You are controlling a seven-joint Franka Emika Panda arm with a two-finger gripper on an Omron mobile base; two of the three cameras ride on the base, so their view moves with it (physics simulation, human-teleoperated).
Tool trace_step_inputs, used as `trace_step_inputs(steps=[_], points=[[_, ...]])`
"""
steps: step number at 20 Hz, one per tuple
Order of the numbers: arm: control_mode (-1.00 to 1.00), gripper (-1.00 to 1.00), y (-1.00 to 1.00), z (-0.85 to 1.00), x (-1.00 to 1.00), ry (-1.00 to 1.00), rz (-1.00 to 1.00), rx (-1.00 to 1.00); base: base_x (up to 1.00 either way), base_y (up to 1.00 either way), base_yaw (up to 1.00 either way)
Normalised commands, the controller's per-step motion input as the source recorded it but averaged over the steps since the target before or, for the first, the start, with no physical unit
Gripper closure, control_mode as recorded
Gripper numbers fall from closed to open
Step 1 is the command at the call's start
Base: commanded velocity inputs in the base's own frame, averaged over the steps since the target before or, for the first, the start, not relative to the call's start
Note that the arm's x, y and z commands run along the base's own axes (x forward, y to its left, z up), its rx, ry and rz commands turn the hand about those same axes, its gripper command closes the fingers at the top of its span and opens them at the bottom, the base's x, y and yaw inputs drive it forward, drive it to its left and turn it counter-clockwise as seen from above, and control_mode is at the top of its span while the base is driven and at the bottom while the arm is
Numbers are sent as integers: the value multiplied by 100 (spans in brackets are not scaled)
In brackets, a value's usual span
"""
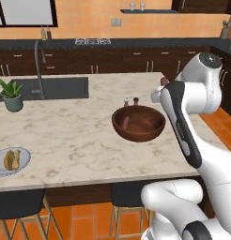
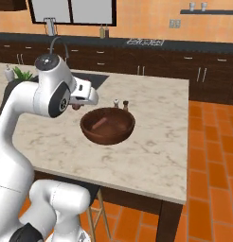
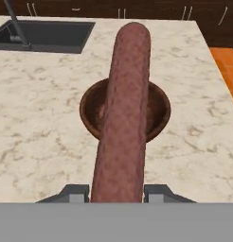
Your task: Place one bun and one sausage from the bowl on each plate.
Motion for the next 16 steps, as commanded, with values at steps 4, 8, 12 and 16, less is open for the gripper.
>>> trace_step_inputs(steps=[4,8,12,16], points=[[-100,100,0,0,0,0,0,0,0,0,0],[100,100,0,0,-5,0,0,0,-42,10,5],[100,100,0,0,0,0,0,0,-77,81,16],[100,100,0,0,0,0,0,0,-2,100,23]])
